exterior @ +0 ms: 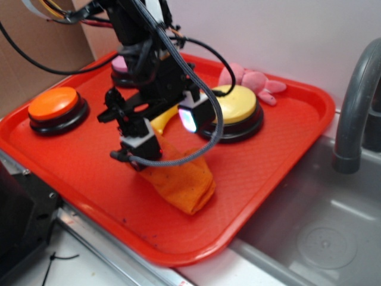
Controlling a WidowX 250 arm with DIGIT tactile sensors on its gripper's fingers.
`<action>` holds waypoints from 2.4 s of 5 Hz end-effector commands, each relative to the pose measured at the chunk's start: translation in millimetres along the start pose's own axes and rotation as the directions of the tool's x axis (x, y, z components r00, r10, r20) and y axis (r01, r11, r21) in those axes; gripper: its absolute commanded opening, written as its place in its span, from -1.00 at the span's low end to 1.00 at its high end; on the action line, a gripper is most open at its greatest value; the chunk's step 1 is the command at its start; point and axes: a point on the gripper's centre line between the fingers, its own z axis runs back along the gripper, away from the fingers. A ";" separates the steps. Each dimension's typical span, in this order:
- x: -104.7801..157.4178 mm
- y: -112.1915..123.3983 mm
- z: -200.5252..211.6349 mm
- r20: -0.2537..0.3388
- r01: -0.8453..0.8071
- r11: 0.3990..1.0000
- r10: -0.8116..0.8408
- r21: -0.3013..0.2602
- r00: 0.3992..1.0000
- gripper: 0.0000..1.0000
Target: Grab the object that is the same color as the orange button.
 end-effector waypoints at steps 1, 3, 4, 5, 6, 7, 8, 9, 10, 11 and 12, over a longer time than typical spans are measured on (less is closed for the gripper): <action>-5.7 -17.5 -23.7 -0.025 0.062 0.997 -0.063 -0.038 0.998 1.00; -6.3 -22.2 -15.3 -0.031 0.096 0.995 -0.096 -0.023 0.995 -1.00; -5.8 -22.7 -11.8 -0.044 0.080 0.997 -0.081 -0.017 0.996 -1.00; -0.9 -15.6 0.4 -0.172 -0.070 0.994 0.054 -0.085 0.984 -1.00; 8.0 -12.9 19.0 -0.305 -0.319 0.947 0.297 -0.025 0.905 -1.00; 8.1 -6.8 47.4 -0.301 -0.543 0.840 0.521 0.010 0.799 -1.00; -1.3 -4.1 85.7 -0.244 -0.728 0.684 0.715 0.050 0.655 -1.00; -9.2 -14.0 117.2 -0.164 -0.865 0.490 0.867 0.107 0.470 -1.00; -12.8 -25.3 140.0 -0.084 -0.951 0.263 0.964 0.162 0.253 -1.00; -16.3 -27.5 150.6 -0.029 -0.976 0.090 0.996 0.200 0.086 -1.00; -16.5 -21.6 143.7 -0.072 -0.970 0.087 0.995 0.227 0.073 -1.00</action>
